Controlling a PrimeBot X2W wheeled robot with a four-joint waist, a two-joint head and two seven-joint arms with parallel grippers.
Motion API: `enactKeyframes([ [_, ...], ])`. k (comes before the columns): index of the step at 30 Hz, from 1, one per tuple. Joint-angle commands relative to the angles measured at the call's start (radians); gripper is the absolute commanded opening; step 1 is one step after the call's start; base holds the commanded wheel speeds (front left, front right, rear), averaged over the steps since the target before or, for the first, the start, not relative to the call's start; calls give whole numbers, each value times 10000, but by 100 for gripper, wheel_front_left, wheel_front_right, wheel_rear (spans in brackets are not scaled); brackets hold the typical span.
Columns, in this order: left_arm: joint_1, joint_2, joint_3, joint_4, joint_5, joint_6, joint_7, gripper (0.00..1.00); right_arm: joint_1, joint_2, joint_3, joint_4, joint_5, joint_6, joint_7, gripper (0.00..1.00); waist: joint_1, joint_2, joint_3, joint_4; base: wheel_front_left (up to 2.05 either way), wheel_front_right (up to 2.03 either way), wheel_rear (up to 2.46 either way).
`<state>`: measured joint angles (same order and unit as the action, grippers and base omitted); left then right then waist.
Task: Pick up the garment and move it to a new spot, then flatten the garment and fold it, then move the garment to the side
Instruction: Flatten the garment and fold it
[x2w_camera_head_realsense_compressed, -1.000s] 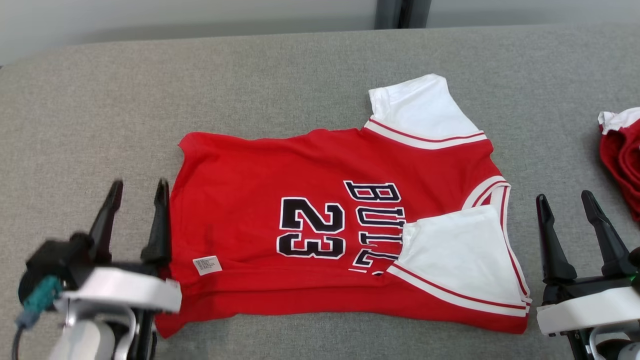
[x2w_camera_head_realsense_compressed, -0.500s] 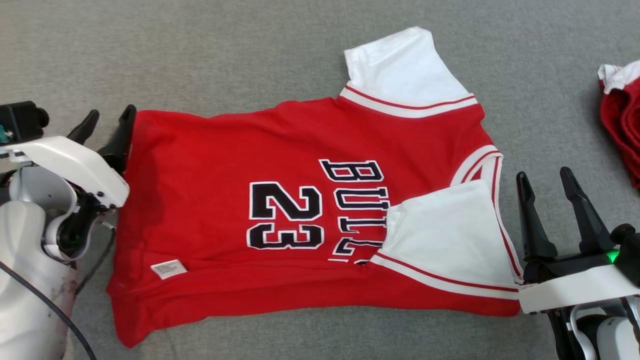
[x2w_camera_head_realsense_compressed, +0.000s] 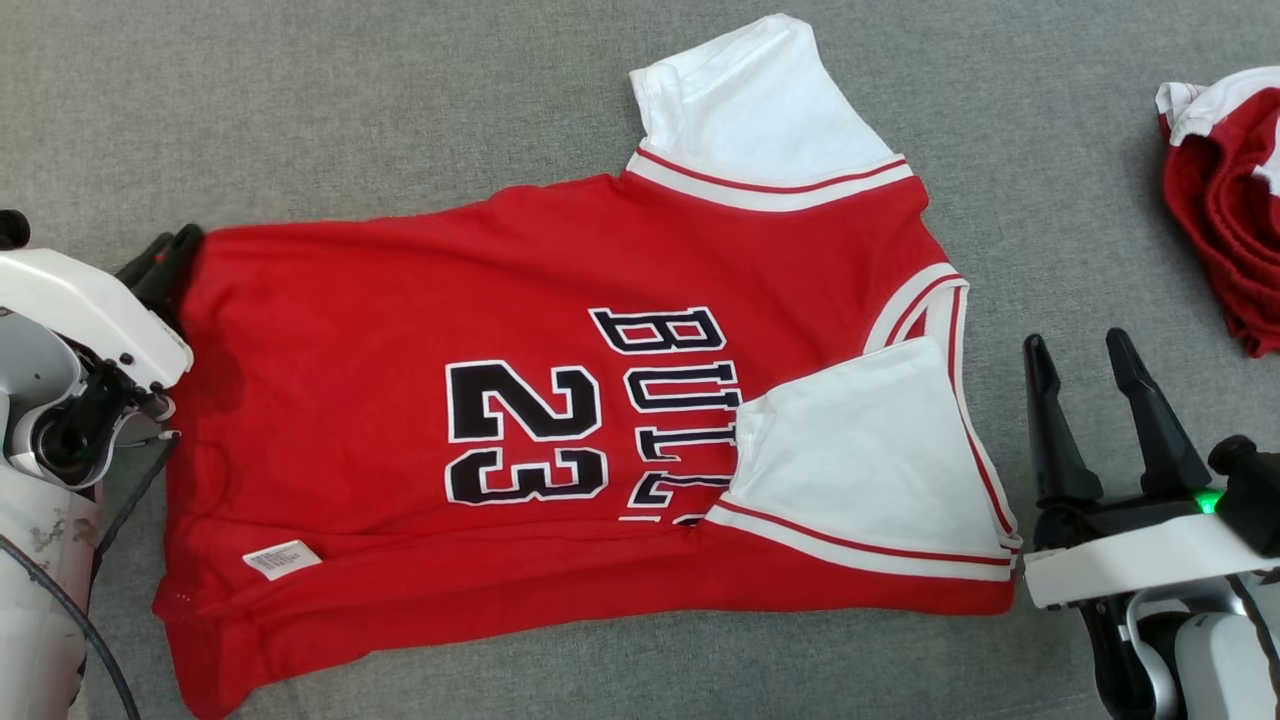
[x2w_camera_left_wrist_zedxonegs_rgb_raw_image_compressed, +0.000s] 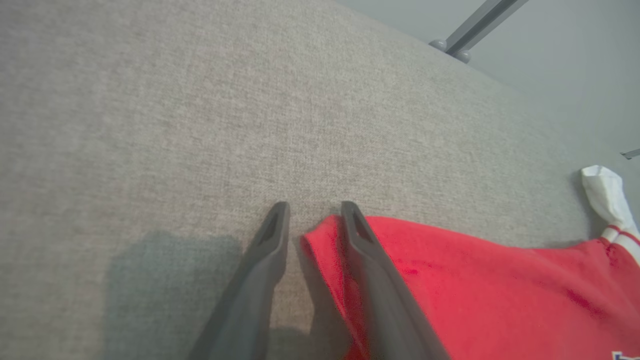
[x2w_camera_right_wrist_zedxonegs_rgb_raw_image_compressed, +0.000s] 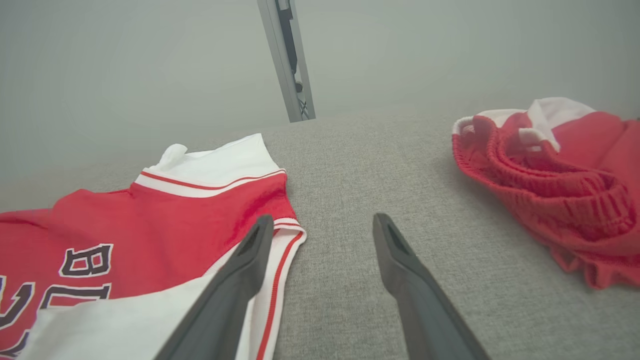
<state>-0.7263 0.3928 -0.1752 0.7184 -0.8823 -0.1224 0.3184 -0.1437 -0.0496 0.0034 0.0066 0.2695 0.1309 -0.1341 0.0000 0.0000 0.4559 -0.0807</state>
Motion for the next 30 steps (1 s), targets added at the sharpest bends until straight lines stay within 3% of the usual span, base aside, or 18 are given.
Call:
enactKeyframes([
  [1, 2, -30, -143, 94, -90, -51, 108, 0, -201, -36, -99, -19, -67, -5, -91, 100, 0, 0, -19, 9, 0, 0, 0],
  [9, 6, 261, -538, -421, 85, -96, -616, 0, -922, -183, -224, -184, -274, -5, 173, 100, 0, 0, -198, 120, 0, 0, 0],
  [17, -408, -66, -1180, -1022, 175, -80, -1060, 0, -3587, -1692, 49, 628, 98, -5, 1385, 100, 0, 0, -89, 771, 0, 0, 0],
  [18, -561, -235, -1412, -1075, 231, -81, -1122, 0, -4387, -2136, 476, 1147, 252, -5, 1775, 100, 0, 0, 29, 1061, 0, 0, 0],
  [21, -876, -544, -1788, -1131, 227, -80, -1236, 0, -5577, -2680, 1326, 1974, 595, -5, 2286, 100, 0, 0, 225, 1538, 0, 0, 0],
  [30, -1717, -1398, -3003, -1072, -13, -78, -1645, 0, -8248, -3595, 4322, 4717, 1664, -5, 3364, 100, 0, 0, 800, 2780, 0, 0, 0],
])
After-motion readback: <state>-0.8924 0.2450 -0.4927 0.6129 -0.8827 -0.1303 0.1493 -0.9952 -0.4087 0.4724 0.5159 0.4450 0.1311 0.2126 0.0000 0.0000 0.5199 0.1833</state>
